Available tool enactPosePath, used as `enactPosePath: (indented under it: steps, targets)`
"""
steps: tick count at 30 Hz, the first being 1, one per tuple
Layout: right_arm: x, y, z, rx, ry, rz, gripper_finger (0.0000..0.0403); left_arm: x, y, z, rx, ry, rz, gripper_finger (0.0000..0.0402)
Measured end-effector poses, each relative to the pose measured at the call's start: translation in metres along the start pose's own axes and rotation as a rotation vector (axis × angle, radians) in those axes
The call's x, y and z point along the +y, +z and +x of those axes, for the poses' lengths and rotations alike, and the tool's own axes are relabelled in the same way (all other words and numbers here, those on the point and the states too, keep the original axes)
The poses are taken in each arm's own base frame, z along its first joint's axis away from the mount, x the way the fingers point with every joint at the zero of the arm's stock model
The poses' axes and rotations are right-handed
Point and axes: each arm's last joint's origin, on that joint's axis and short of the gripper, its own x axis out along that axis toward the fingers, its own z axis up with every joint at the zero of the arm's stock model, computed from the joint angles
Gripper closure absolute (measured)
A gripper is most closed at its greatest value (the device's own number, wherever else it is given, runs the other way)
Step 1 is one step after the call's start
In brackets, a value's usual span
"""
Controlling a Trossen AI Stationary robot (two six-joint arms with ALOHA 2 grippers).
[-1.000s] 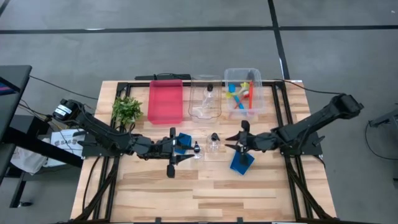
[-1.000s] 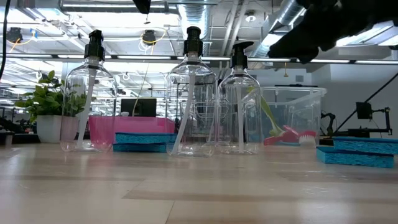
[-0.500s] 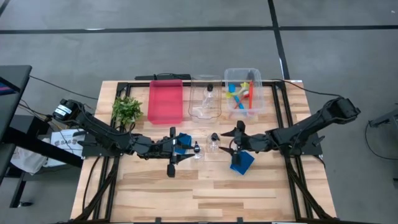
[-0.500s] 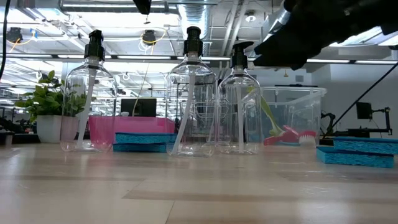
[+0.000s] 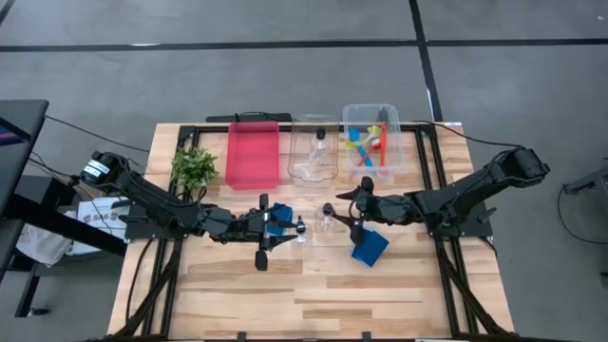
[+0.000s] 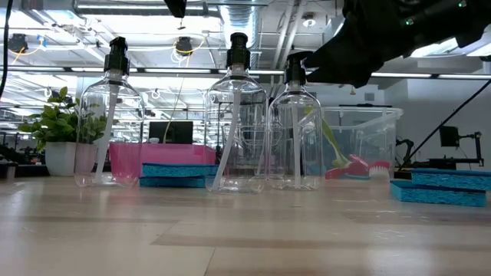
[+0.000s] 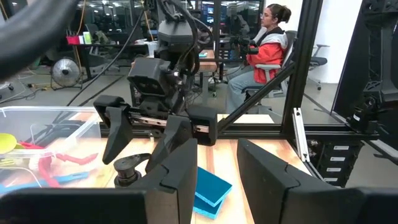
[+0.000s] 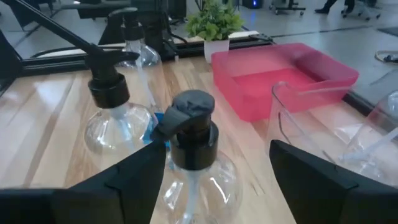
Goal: Pick & Place Kitchen Sink Supplies
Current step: Put the soap dispenser into the transparent bin
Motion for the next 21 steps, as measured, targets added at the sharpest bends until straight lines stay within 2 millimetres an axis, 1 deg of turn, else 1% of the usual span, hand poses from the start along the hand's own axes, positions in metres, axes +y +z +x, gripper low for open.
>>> enactPosePath:
  steps: [8,15,21]
  targets:
    - [0.002,-0.001,0.001,-0.003,0.014,-0.023,0.0121,0.0,0.0,0.0,0.0,0.0,0.0,0.0286]
    - [0.006,-0.011,0.019,-0.017,0.017,-0.116,0.0121,0.0,0.0,0.0,0.0,0.0,0.0,0.0286]
    - [-0.001,-0.013,0.028,-0.023,-0.021,-0.121,0.0121,0.0,0.0,0.0,0.0,0.0,0.0,0.0286]
